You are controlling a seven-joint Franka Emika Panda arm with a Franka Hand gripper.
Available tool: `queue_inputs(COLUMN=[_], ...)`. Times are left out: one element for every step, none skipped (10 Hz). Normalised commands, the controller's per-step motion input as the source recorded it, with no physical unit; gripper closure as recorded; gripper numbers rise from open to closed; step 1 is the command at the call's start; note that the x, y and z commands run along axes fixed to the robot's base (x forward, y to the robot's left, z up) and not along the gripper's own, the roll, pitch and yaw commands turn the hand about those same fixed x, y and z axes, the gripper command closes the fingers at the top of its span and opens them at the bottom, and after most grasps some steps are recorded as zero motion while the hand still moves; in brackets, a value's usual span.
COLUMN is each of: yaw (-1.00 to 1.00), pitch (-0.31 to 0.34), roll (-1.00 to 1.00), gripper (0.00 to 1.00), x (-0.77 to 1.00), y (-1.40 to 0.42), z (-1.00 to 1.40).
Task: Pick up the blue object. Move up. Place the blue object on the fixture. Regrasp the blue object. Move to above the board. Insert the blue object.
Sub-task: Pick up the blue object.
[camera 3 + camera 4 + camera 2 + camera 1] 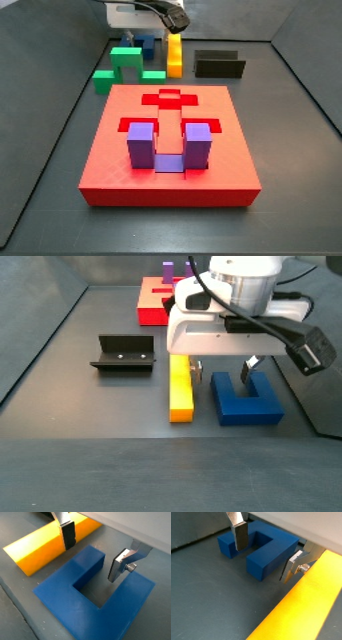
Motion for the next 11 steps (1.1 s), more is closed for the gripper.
queue_inputs(yaw=[0.0,0.0,0.0,0.0,0.0,0.0,0.0,0.0,0.0,-0.09,-0.25], pitch=[-0.1,-0.071,-0.056,-0.106,-0.116,-0.097,-0.051,-0.066,-0.057,-0.047,-0.044], roll=[-0.03,-0.03,-0.07,-0.04,-0.03,-0.04,-0.01,-0.01,0.0,0.0,0.0], gripper=[0.0,0.0,0.0,0.0,0.0,0.0,0.0,0.0,0.0,0.0,0.0], x=[-0.09,-0.11,-0.1,-0.15,-0.1,-0.09,-0.07,-0.02,-0.05,0.0,0.0], y=[0.0,0.0,0.0,0.0,0.0,0.0,0.0,0.0,-0.01,-0.05,-0.02], z=[-0.18,-0.06,0.0,-0.02,-0.11,-0.05,0.0,-0.02,-0.01,0.0,0.0])
